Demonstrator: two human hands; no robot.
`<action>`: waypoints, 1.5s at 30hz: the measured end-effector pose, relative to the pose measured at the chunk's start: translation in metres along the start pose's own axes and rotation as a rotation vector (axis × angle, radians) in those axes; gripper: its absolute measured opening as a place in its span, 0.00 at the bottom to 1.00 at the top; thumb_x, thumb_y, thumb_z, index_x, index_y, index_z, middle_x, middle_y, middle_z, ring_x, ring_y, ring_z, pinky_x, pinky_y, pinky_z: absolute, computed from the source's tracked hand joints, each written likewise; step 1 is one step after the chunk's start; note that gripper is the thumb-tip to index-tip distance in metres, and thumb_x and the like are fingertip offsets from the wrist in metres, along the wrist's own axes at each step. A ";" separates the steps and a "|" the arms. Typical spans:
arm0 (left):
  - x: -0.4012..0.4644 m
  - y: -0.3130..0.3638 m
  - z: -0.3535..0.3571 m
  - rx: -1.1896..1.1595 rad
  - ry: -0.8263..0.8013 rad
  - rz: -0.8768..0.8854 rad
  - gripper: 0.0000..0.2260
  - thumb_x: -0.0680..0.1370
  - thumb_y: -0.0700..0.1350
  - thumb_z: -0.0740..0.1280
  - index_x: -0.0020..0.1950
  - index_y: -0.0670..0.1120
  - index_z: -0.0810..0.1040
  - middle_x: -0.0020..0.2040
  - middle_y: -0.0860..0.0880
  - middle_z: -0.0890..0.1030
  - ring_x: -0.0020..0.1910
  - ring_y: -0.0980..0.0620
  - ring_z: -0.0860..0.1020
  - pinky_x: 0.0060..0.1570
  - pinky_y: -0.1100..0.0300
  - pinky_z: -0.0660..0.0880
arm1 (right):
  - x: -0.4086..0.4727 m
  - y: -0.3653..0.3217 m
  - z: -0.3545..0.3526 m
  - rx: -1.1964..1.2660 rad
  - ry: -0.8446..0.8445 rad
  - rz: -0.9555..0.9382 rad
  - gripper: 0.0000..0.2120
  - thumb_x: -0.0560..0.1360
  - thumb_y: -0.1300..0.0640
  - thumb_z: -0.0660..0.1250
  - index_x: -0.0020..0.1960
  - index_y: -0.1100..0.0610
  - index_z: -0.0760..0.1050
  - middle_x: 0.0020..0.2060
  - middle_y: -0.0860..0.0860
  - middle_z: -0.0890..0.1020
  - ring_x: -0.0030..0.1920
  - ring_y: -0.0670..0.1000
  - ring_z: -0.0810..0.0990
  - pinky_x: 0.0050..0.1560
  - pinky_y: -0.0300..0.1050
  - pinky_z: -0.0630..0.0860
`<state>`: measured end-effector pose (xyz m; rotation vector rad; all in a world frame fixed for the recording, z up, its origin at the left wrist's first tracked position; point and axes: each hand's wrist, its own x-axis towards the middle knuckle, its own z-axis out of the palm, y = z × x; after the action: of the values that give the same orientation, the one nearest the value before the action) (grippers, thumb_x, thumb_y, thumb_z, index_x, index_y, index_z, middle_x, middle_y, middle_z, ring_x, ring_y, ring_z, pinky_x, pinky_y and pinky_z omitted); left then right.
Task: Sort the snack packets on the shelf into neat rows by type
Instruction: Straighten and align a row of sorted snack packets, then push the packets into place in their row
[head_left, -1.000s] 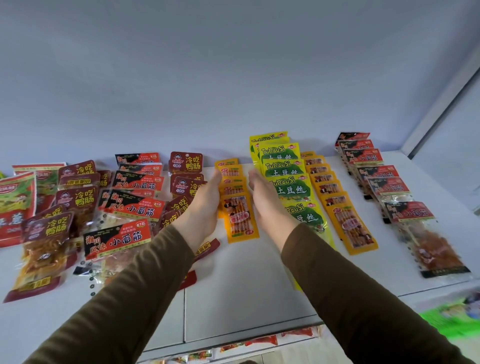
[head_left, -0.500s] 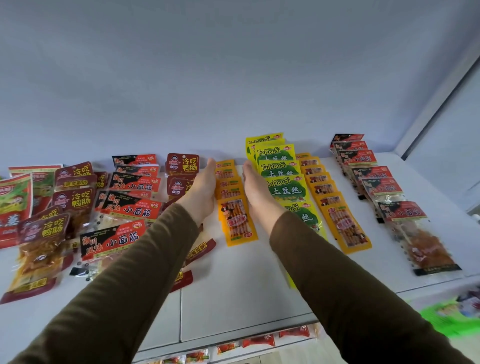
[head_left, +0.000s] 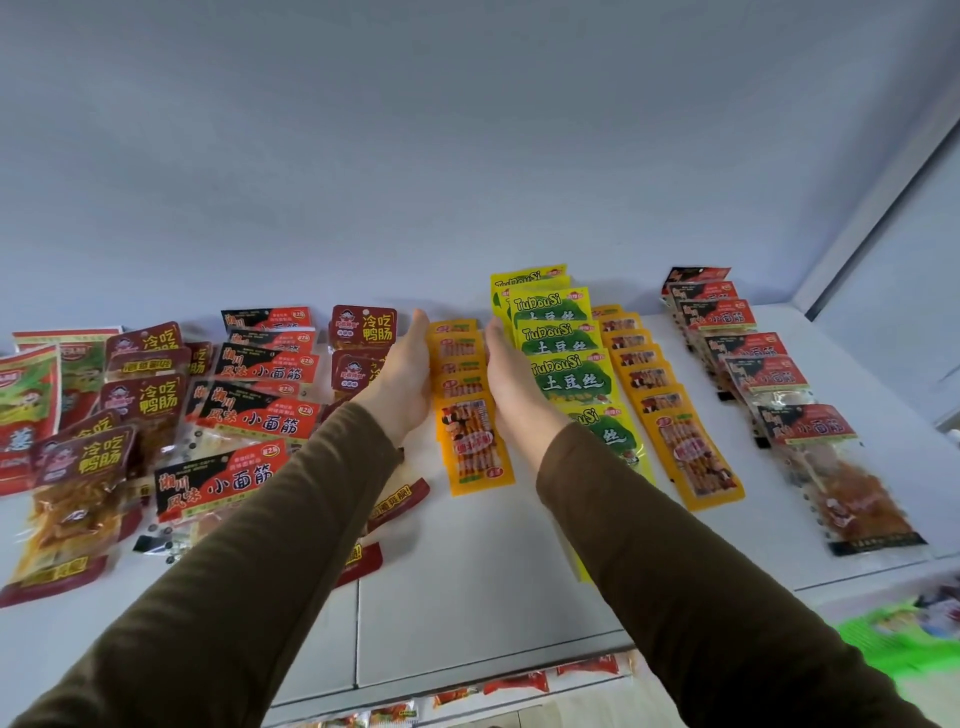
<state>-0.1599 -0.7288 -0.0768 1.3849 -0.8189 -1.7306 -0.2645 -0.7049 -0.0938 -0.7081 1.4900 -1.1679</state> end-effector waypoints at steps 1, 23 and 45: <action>-0.007 -0.003 -0.001 0.006 -0.017 0.009 0.26 0.85 0.63 0.50 0.67 0.44 0.73 0.57 0.46 0.84 0.51 0.50 0.85 0.45 0.55 0.80 | -0.001 0.002 -0.002 0.004 0.014 0.014 0.25 0.85 0.38 0.51 0.51 0.54 0.78 0.34 0.48 0.82 0.35 0.47 0.81 0.35 0.40 0.77; -0.079 -0.027 -0.071 0.614 0.069 0.521 0.13 0.85 0.48 0.62 0.69 0.57 0.76 0.63 0.54 0.81 0.63 0.58 0.77 0.66 0.55 0.75 | -0.057 0.022 0.001 -0.178 -0.177 -0.379 0.20 0.84 0.46 0.59 0.74 0.48 0.71 0.69 0.43 0.74 0.68 0.41 0.72 0.70 0.43 0.70; -0.039 -0.025 -0.198 1.696 0.035 0.671 0.42 0.74 0.73 0.61 0.82 0.59 0.49 0.83 0.53 0.56 0.83 0.48 0.46 0.80 0.40 0.40 | -0.061 0.070 0.089 -0.976 0.059 -0.508 0.45 0.68 0.39 0.78 0.75 0.52 0.60 0.61 0.54 0.72 0.55 0.53 0.77 0.45 0.41 0.67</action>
<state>0.0342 -0.6873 -0.1194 1.6218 -2.6006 -0.1848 -0.1531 -0.6526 -0.1322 -1.7987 1.9853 -0.7461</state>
